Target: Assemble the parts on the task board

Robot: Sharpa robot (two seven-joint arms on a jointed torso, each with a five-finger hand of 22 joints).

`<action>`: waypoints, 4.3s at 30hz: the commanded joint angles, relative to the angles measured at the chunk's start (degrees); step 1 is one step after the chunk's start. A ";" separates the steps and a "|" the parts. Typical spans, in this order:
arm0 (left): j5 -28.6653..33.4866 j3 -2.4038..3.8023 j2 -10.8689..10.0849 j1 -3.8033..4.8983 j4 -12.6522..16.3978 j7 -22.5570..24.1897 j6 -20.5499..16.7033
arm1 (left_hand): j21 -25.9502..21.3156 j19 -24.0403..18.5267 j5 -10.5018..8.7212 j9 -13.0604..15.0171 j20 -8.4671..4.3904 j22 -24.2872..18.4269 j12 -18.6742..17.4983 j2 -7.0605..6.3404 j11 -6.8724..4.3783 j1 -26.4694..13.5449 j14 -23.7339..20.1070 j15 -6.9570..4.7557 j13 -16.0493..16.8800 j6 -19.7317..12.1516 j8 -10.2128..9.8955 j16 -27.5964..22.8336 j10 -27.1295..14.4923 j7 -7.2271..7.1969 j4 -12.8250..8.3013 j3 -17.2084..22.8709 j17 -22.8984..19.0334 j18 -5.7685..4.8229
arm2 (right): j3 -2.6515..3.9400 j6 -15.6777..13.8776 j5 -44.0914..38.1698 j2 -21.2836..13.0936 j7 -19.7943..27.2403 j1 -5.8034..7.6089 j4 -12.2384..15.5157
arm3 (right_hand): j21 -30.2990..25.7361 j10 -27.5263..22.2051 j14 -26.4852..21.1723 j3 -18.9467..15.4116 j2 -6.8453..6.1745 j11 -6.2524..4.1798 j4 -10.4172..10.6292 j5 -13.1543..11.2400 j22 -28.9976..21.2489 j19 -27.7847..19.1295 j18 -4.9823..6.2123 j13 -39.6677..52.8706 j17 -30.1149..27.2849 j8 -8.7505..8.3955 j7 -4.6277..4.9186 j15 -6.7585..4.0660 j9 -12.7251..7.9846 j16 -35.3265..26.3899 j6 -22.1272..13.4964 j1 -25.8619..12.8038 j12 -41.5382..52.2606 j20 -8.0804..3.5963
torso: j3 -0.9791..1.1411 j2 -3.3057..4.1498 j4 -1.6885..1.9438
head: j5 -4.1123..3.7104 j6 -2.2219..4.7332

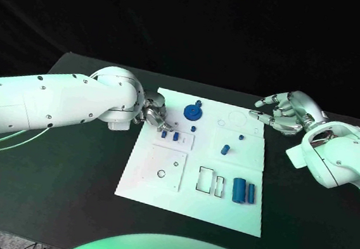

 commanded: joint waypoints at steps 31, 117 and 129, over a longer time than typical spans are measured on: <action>-21.78 -1.72 5.80 -0.73 -0.81 30.03 -21.85 | -29.73 -25.59 -1.00 -17.50 5.99 -36.20 -40.17 -2.92 7.94 29.05 -24.08 6.90 -45.57 -10.68 -17.11 -34.37 -30.67 6.29 -6.85 -3.84 -31.54 5.20 | 0.01 -0.32 -0.03 0.15 0.99 -0.21 -0.36 | -1.39 -1.17 3.79 -0.25 0.23 -0.06 -0.15 0.23 3.36 -0.92 0.57 1.32 6.00 0.49 -0.19 -0.12 -0.09 -0.69 -0.36 -0.51 -1.36 0.04 | 0.00 0.10 0.00 | -0.96 1.64; -31.75 -2.15 12.57 -2.45 -10.24 28.23 -12.56 | -13.76 -18.34 -1.98 -22.36 4.79 -21.82 -43.61 0.52 5.89 31.31 -8.44 5.10 -53.35 3.83 -22.69 -9.50 -17.73 5.64 -9.25 0.81 -18.39 4.17 | 0.02 -0.08 0.00 0.17 0.91 -0.23 -0.01 | -1.58 -1.18 3.73 -0.04 0.46 -0.14 -0.21 0.67 3.28 -0.94 0.60 1.28 5.82 0.83 -0.27 -0.18 -0.13 -0.84 -0.29 -0.37 -1.43 0.00 | 0.03 0.04 0.10 | -1.89 0.69; -31.33 -2.14 12.42 -2.47 -10.27 28.98 -14.42 | -10.44 -15.84 -5.73 -21.76 4.38 -17.65 -46.37 1.31 5.74 30.52 -6.12 4.78 -53.33 5.85 -24.90 -8.49 -15.74 5.55 -12.23 4.46 -16.64 3.43 | 0.02 -0.11 0.00 0.26 0.96 -0.23 -0.08 | -1.61 -1.15 3.75 0.05 0.65 -0.15 -0.15 0.73 3.27 -0.94 0.60 1.30 5.90 0.89 -0.28 -0.20 -0.13 -0.81 -0.28 -0.44 -1.40 -0.01 | 0.01 0.01 0.12 | -1.97 0.77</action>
